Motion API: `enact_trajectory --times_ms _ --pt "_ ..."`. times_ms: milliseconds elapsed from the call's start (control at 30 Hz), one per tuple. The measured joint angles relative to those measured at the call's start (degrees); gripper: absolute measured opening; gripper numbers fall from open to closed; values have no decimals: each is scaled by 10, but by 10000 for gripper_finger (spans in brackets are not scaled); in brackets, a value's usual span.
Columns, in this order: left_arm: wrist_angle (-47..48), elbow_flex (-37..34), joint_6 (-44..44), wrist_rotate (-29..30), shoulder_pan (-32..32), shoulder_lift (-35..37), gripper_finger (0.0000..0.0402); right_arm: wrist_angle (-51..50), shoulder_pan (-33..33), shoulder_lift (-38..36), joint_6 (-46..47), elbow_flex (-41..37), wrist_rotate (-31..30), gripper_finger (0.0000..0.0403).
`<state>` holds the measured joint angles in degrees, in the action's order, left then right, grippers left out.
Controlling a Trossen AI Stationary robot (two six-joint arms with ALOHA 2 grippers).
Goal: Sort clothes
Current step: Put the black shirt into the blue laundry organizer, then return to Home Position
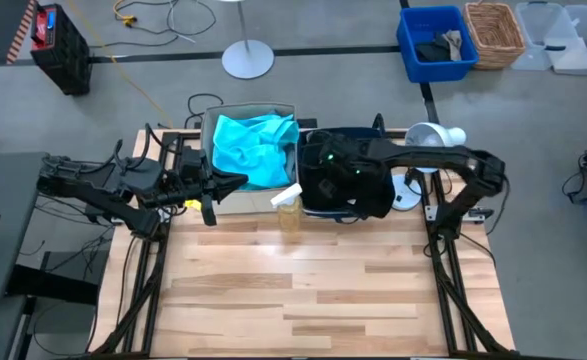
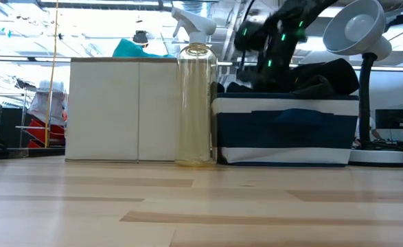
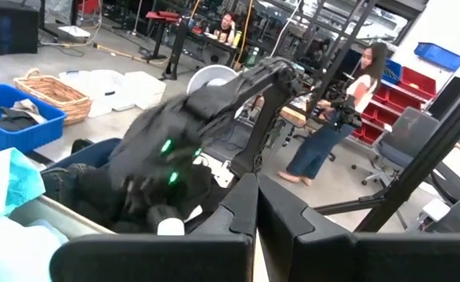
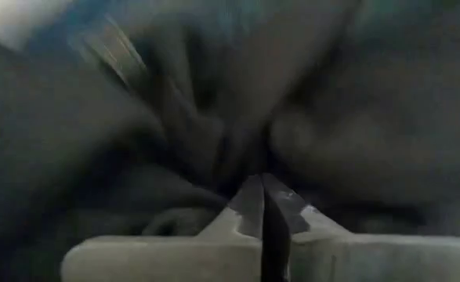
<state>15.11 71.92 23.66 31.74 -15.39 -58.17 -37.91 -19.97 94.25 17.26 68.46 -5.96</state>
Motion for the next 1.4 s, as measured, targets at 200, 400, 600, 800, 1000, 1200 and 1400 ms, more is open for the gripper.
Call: enact_trajectory --times_ms 200,400,600,800,1000,1200,1400 --pt "0 0 -1 -1 0 0 0 -2 -4 -92 -10 27 -47 36" --pt "0 0 -7 -1 0 0 0 0 21 -192 -6 32 -58 28" --pt "0 0 -56 -1 0 1 0 51 120 -285 -11 25 -59 5" --pt "11 0 -97 -8 0 9 0 212 254 -364 -48 -48 -61 2" --pt "-57 -79 -102 -43 0 47 0 370 340 -429 -41 -174 -65 1" --pt "-150 -220 -88 -42 -7 105 0 453 394 -481 30 -283 -111 1" --pt "-139 -310 -71 -39 0 164 0 450 438 -492 -23 -332 -174 0"
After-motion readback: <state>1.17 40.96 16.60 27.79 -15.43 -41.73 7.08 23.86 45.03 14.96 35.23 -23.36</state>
